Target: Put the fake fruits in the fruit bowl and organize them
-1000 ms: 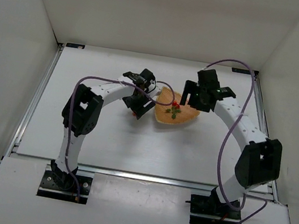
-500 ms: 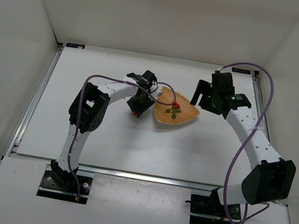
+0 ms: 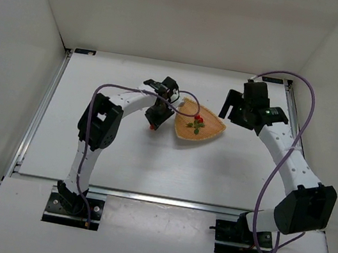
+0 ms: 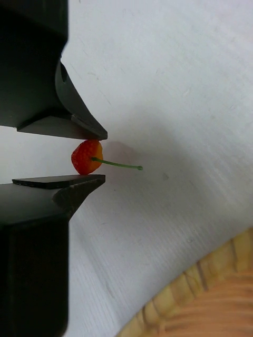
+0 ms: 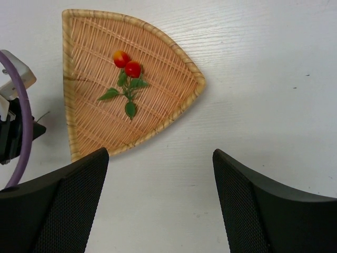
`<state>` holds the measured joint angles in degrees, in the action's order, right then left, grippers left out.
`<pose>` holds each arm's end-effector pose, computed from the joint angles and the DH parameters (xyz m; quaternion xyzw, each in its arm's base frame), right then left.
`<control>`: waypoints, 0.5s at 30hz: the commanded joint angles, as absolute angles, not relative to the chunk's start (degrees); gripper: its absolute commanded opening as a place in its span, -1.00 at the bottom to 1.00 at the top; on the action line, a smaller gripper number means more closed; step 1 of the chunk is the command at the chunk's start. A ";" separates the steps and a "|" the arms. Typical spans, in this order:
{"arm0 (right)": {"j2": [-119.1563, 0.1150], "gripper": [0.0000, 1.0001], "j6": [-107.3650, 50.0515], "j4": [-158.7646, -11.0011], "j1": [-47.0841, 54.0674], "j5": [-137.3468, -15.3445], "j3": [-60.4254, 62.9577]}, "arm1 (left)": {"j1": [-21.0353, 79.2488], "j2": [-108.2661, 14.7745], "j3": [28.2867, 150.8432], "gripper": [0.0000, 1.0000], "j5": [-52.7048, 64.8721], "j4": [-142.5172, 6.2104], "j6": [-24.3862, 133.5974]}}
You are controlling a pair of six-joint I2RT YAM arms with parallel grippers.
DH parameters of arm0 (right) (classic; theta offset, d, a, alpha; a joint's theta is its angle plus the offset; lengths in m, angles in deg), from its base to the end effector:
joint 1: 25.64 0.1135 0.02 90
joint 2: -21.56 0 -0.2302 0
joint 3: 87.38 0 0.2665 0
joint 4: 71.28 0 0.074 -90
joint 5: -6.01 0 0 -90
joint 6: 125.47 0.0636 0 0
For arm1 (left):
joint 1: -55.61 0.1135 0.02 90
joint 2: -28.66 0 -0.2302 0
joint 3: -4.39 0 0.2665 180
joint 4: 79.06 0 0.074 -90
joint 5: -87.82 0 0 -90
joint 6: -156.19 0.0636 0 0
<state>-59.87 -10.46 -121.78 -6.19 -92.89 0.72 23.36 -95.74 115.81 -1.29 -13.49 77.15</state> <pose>0.3325 0.1070 0.2773 0.0749 0.9146 0.0818 0.3889 0.3691 -0.2341 0.1087 0.3671 0.9248 -0.0260 0.0966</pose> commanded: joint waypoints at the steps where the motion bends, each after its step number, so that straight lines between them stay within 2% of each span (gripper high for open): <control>1: -56.05 0.67 -11.13 -121.99 -7.44 -93.65 0.78 | 22.21 -89.99 121.53 -0.51 -2.79 -11.39 77.44; 6: -53.42 0.67 -10.60 -121.99 -9.28 -93.65 -1.59 | 17.21 -88.59 128.83 -0.51 -6.65 -12.87 78.05; 10: -51.40 0.67 -10.07 -121.99 -11.74 -93.65 -3.09 | 14.48 -92.09 132.17 -0.49 -3.33 -14.72 79.27; 15: -50.16 0.65 -10.69 -123.22 -13.24 -93.13 -4.14 | 13.16 -98.06 137.62 -0.35 0.19 -14.72 79.28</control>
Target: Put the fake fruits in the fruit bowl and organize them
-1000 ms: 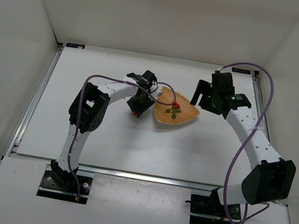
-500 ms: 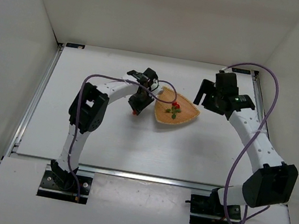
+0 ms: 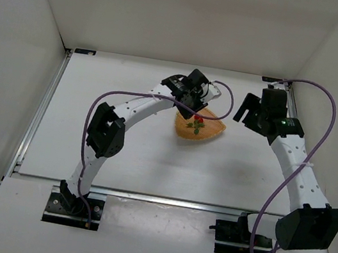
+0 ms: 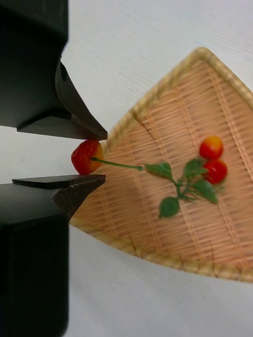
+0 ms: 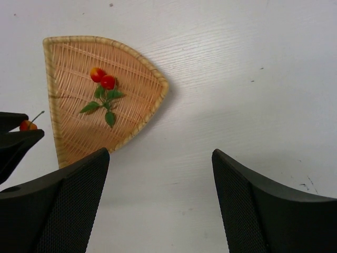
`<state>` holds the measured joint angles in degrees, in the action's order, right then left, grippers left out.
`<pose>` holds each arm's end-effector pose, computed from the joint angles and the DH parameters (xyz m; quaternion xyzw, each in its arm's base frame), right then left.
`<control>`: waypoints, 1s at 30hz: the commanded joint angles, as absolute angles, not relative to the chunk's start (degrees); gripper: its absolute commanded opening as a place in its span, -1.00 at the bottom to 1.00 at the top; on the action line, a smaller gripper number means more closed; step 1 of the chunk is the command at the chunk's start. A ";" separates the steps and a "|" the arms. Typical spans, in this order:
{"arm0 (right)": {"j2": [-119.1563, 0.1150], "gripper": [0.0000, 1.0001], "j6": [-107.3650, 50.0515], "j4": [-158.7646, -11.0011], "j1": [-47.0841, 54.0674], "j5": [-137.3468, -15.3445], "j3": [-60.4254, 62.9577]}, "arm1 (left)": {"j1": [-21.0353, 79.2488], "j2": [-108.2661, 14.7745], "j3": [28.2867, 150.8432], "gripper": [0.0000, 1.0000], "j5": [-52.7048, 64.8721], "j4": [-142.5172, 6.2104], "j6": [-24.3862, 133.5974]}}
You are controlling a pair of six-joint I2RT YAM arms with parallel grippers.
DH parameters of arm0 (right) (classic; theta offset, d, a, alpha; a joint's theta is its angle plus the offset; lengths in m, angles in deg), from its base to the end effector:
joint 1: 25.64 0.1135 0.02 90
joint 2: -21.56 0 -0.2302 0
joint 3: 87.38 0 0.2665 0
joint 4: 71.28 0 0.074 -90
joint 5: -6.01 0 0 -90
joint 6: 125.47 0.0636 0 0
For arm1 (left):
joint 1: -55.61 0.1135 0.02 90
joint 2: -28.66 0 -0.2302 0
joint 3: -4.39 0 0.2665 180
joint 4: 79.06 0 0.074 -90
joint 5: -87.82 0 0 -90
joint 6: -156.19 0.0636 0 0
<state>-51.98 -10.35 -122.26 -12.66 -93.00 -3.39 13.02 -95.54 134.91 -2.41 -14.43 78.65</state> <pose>0.3149 0.0624 0.2937 0.1284 0.8969 0.0687 0.4176 0.3584 -0.3291 0.2161 0.4441 0.8534 -0.0691 0.2642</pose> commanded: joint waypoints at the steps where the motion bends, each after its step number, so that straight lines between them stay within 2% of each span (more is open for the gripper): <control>1: -49.55 0.65 -10.69 -123.22 -13.76 -93.13 -4.14 | 13.16 -98.69 138.85 -0.29 0.20 -14.72 79.28; 4: -48.23 0.68 -10.69 -123.75 -13.77 -93.74 -4.14 | 13.16 -100.01 139.56 -0.05 0.81 -14.72 79.28; 5: -48.23 0.68 -10.69 -123.75 -14.38 -93.74 -4.14 | 13.16 -100.01 140.17 0.23 0.81 -14.72 79.28; 7: -46.74 0.72 -11.21 -124.28 -14.91 -94.36 -4.14 | 13.16 -100.01 140.18 0.48 0.81 -15.34 79.28; 8: -46.73 0.72 -11.21 -124.89 -14.91 -94.36 -4.14 | 13.16 -100.01 140.18 0.72 0.81 -15.95 79.28; 10: -44.54 0.77 -11.21 -124.89 -14.91 -94.89 -4.14 | 13.16 -97.91 140.18 0.99 0.20 -16.66 79.28; 15: -39.63 0.82 -10.69 -126.12 -16.05 -96.03 -7.04 | 14.73 -91.94 141.41 0.99 -7.79 -17.18 80.60; 16: -38.83 0.89 -10.08 -126.82 -16.06 -96.03 -7.83 | 15.78 -90.45 140.71 0.99 -9.11 -17.18 80.60; 20: -34.35 1.00 -10.60 -127.96 -17.98 -92.96 -12.40 | 24.12 -80.62 134.04 0.99 -15.00 -17.18 81.13; 23: -30.13 1.00 -11.13 -129.54 -19.04 -93.56 -15.21 | 33.96 -75.42 125.53 0.99 -15.71 -15.08 78.94; 27: -27.49 1.00 -9.63 -131.13 -19.04 -97.60 -16.79 | 47.39 -62.44 107.18 0.99 -13.52 -15.50 79.27; 28: -26.96 1.00 -8.94 -131.13 -19.04 -98.13 -16.80 | 49.00 -60.05 97.91 0.99 -13.52 -17.17 80.32; 30: -25.47 1.00 -8.40 -131.13 -19.04 -98.14 -18.03 | 52.08 -53.39 89.86 0.99 -13.52 -17.89 80.86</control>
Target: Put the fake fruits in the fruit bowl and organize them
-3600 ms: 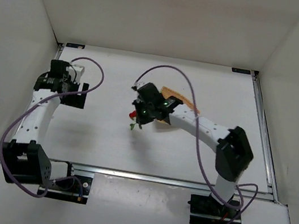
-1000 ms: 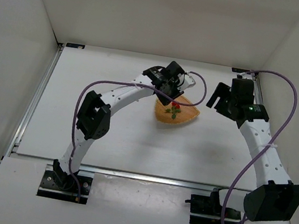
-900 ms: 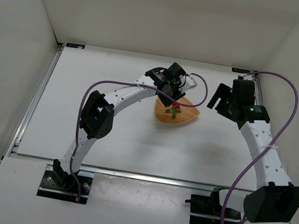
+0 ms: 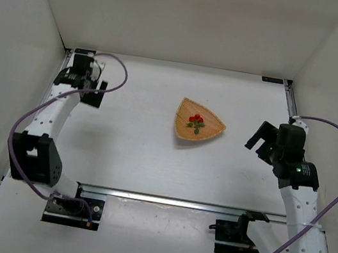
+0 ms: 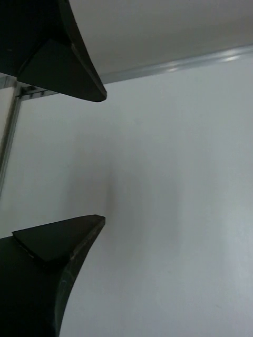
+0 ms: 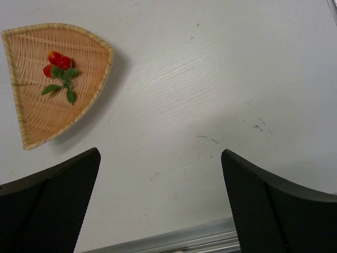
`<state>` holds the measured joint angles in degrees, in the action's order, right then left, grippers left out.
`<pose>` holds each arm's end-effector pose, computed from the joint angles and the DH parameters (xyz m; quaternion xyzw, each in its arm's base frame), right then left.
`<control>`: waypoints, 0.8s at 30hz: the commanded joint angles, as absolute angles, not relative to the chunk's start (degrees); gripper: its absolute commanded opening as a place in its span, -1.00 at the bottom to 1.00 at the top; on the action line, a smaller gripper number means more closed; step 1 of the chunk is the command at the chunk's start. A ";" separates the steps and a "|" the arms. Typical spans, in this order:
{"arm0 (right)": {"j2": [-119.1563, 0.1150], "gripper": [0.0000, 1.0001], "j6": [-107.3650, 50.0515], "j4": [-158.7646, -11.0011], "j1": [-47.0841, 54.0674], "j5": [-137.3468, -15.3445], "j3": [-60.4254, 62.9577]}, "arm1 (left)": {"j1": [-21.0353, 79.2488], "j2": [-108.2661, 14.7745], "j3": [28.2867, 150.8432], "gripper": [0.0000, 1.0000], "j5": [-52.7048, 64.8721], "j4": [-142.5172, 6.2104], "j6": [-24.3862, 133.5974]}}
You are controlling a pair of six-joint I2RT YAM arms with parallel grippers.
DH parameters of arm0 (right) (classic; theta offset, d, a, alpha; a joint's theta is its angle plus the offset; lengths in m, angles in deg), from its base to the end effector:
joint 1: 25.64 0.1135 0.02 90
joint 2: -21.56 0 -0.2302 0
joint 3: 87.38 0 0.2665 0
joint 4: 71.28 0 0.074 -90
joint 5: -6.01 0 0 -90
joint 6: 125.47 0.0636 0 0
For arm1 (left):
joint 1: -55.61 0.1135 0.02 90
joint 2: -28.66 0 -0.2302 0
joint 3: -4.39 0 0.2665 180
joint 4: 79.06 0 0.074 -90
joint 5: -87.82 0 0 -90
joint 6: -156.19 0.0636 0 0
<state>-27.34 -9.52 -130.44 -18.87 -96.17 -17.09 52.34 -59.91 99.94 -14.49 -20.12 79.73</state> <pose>0.2245 0.0131 0.3008 0.1948 0.8726 0.0319 0.4468 0.3629 -0.0071 0.2688 0.1028 0.9350 0.1300 0.3136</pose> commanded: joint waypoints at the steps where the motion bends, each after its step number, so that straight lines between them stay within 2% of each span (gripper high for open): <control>1: -25.46 1.00 -8.40 -131.13 -19.04 -98.14 -18.99 | 54.96 -51.17 83.64 0.99 -12.99 -18.58 81.65; 4: -23.27 1.00 -7.79 -129.90 -19.04 -97.43 -21.71 | 60.76 -43.80 75.18 0.99 -12.99 -18.59 82.26; 11: -22.12 1.00 -7.79 -128.06 -19.04 -96.82 -23.66 | 67.38 -34.01 66.01 0.99 -12.46 -18.59 81.22; 16: -24.49 1.00 -8.49 -127.53 -19.04 -95.77 -23.66 | 67.38 -32.34 64.86 0.99 -9.04 -17.37 78.84; 24: -25.02 1.00 -9.02 -126.91 -19.04 -95.76 -23.66 | 67.38 -32.34 65.91 0.99 -9.82 -16.83 78.31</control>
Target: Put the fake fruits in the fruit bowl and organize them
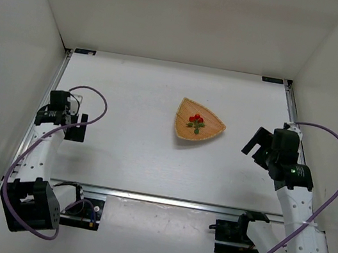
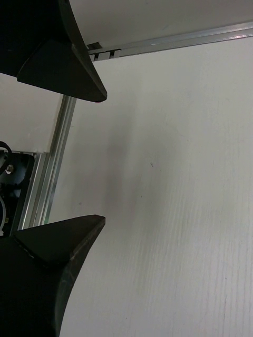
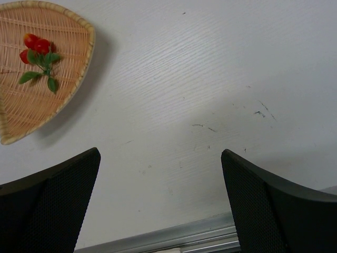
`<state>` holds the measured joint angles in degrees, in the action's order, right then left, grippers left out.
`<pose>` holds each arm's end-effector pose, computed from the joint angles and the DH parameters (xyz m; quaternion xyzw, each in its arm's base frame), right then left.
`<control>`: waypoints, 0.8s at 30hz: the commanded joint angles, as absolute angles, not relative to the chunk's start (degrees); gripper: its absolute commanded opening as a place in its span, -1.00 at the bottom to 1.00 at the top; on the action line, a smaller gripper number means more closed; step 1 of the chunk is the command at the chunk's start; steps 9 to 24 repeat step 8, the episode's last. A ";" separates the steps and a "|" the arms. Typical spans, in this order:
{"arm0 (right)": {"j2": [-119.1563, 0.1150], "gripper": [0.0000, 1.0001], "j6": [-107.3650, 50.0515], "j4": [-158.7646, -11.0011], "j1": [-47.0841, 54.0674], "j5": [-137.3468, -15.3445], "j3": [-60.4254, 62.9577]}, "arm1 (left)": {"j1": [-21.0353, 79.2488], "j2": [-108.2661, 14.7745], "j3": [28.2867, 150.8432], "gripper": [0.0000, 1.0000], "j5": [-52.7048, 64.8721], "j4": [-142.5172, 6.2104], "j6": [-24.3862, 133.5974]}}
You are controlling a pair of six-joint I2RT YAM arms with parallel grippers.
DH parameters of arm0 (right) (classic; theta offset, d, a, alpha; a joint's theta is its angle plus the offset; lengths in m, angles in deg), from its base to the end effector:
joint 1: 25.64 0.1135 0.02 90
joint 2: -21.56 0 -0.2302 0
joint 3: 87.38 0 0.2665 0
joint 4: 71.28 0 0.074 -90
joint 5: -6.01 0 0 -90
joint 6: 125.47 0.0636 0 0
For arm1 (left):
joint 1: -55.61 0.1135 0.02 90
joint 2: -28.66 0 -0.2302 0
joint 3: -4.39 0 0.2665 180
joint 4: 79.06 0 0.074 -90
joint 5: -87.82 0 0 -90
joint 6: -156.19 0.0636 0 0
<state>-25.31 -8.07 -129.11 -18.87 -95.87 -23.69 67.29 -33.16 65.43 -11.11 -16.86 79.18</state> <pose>0.2205 0.0130 0.2692 0.2043 0.8828 0.0311 0.4219 0.2330 0.0582 0.1909 -0.0071 0.9695 0.1237 0.2114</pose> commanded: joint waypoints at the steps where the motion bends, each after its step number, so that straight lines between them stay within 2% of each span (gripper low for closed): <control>1: -25.02 1.00 -9.02 -126.91 -19.04 -95.76 -23.66 | 67.38 -32.34 65.91 0.99 -9.82 -16.83 78.31; 24: -25.02 1.00 -9.02 -124.99 -19.04 -96.29 -25.41 | 67.38 -32.86 65.91 0.99 -10.35 -16.83 78.31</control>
